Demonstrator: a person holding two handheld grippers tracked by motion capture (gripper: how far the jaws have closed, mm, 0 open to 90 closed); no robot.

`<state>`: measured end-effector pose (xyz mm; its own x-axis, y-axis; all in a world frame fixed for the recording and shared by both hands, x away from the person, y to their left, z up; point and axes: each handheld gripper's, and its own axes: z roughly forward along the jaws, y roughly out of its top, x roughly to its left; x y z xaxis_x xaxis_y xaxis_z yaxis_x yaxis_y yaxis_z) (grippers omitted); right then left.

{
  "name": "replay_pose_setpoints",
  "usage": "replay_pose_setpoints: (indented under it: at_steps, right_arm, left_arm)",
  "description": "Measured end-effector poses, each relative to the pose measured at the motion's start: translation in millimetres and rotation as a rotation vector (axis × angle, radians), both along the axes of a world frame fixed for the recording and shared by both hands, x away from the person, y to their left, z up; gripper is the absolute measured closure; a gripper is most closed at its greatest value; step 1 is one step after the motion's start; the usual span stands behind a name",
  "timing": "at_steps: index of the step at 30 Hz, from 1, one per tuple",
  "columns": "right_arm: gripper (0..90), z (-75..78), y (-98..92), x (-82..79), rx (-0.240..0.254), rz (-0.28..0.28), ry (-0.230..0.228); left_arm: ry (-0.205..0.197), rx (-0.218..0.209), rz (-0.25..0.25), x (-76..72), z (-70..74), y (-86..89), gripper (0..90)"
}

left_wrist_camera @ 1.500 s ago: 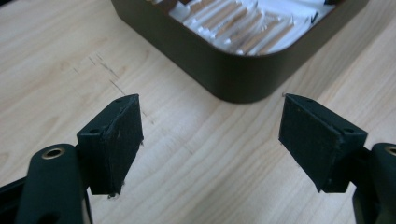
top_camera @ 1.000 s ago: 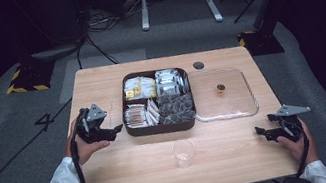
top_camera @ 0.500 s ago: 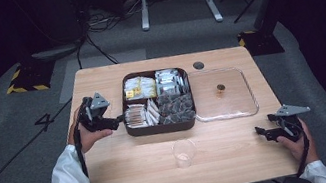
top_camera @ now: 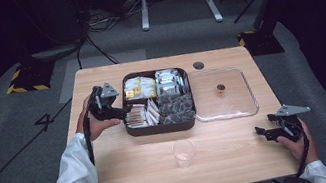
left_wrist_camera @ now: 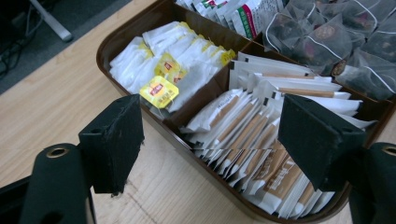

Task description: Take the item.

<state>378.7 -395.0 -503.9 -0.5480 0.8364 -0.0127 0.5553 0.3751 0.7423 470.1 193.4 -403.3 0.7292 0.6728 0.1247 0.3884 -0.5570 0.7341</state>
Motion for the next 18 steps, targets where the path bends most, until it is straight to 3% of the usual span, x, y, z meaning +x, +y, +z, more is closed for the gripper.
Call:
replay_pose_setpoints:
  at_steps: [7,8,18]
  right_arm:
    - [18.3,0.0,0.0,0.0,0.000,0.000,0.000]
    - [18.3,0.0,0.0,0.0,0.000,0.000,0.000]
    - [18.3,0.0,0.0,0.0,-0.001,0.000,-0.001]
  left_arm:
    - [0.003,-0.015,-0.003,10.7,0.5,-8.0,23.4]
    - [-0.009,-0.006,-0.002,12.2,0.6,-9.5,23.4]
    - [0.013,0.007,-0.008,30.7,-4.0,-20.8,23.5]
